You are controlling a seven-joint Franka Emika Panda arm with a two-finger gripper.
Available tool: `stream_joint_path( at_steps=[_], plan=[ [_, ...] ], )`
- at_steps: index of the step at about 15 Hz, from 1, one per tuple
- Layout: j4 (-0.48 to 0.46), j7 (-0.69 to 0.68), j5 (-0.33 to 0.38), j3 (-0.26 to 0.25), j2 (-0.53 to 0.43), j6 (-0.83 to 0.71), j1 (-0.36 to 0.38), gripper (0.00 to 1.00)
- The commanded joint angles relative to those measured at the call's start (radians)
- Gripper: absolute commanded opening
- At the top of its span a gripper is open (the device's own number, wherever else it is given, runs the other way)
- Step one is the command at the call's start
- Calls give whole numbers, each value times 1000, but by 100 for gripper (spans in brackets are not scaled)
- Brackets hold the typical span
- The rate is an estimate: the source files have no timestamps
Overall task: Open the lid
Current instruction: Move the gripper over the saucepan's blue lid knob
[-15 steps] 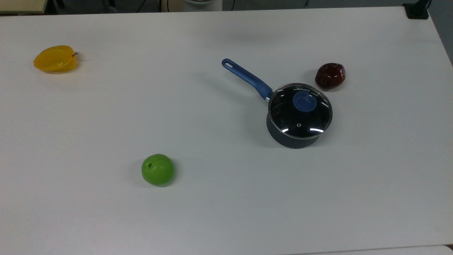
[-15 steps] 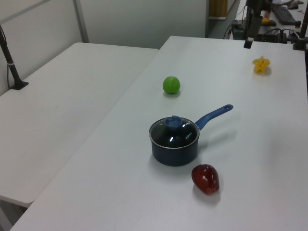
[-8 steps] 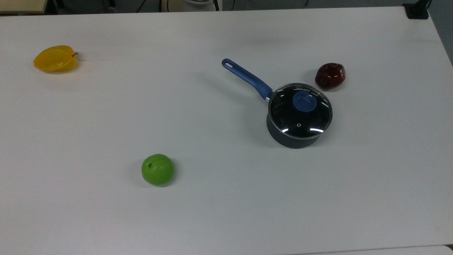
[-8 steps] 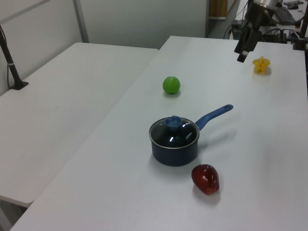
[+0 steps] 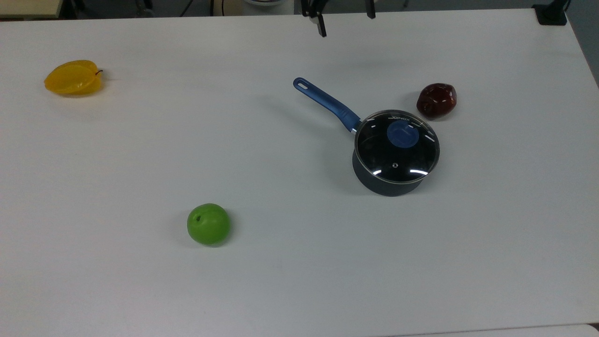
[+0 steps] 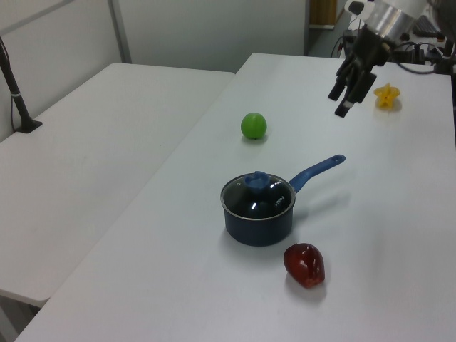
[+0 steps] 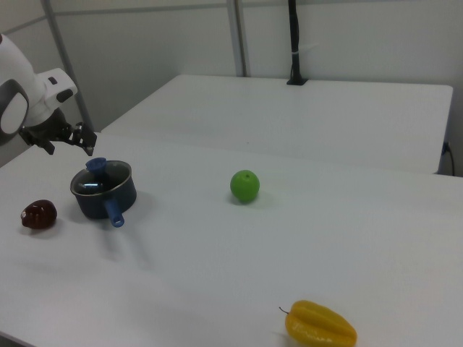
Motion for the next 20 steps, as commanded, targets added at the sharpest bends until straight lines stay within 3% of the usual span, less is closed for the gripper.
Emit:
stream_joint_path(
  at_steps=[1, 4, 11, 20],
  plan=[
    [5, -15, 15, -5, 100, 128, 32, 97],
    [20, -14, 14, -3, 184, 233, 67, 96],
    [128, -12, 6, -3, 347, 323, 87, 92],
    [269, -10, 6, -3, 513, 332, 87, 90]
  ],
)
